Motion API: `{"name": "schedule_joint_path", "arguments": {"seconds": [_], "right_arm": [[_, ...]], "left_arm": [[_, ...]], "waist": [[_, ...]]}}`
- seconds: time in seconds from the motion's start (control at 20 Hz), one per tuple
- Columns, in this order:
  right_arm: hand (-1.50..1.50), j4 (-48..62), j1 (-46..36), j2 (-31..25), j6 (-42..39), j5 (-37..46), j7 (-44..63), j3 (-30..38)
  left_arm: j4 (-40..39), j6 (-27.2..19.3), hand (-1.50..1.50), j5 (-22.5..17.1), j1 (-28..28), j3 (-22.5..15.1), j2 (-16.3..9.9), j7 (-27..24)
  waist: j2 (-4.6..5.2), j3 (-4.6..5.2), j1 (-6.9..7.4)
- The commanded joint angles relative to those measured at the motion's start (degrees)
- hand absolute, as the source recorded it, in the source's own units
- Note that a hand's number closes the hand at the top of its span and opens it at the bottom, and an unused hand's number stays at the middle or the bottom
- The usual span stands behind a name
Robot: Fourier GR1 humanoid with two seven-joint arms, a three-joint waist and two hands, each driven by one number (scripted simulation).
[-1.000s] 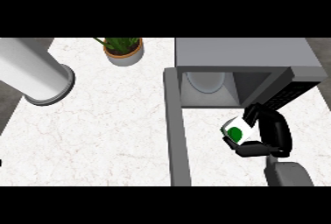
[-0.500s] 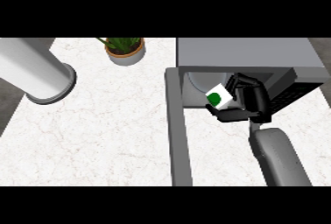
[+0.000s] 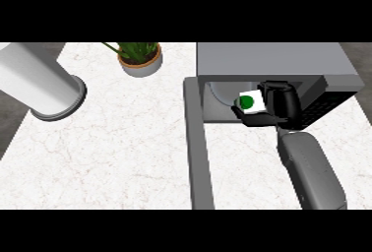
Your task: Pick up the milk, place it into the microwave and close the microwave
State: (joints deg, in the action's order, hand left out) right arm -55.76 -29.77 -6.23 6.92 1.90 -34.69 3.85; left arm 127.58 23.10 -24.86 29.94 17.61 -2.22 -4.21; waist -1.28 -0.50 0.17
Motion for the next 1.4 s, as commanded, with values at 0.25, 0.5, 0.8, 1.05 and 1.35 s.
{"name": "schedule_joint_path", "arguments": {"seconds": [0.25, 0.5, 0.8, 1.05, 1.35], "right_arm": [[1.5, 12.22, -13.88, -1.69, 4.55, 3.16, 5.18, 1.54], [1.5, 12.73, -13.16, -2.76, 9.07, 6.28, 2.8, 0.94], [1.5, 12.9, -11.25, -2.38, 13.27, 6.6, 0.44, 2.08], [1.5, 11.62, -8.04, -1.09, 20.84, 3.92, -1.5, 6.99], [-1.5, 9.71, -5.27, -2.89, 28.76, 9.96, -7.8, 6.17]], "left_arm": [[-2.2, 0.26, -1.5, 0.9, -3.91, -1.47, -0.49, 0.35], [-3.32, 1.56, -1.5, 0.03, -4.68, -0.66, -2.03, 0.21], [-3.78, 1.13, -1.5, 0.62, -6.56, -1.99, -1.52, 0.35], [-2.67, 0.96, -1.5, 1.19, -6.82, -2.08, -2.5, 1.61], [-3.19, 0.84, -1.5, 3.36, -9.16, -1.9, -3.89, 1.59]], "waist": [[2.59, 0.48, 4.14], [3.12, 0.57, 6.12], [3.68, 0.58, 7.78], [4.01, 0.48, 8.79], [4.88, 0.79, 10.14]]}}
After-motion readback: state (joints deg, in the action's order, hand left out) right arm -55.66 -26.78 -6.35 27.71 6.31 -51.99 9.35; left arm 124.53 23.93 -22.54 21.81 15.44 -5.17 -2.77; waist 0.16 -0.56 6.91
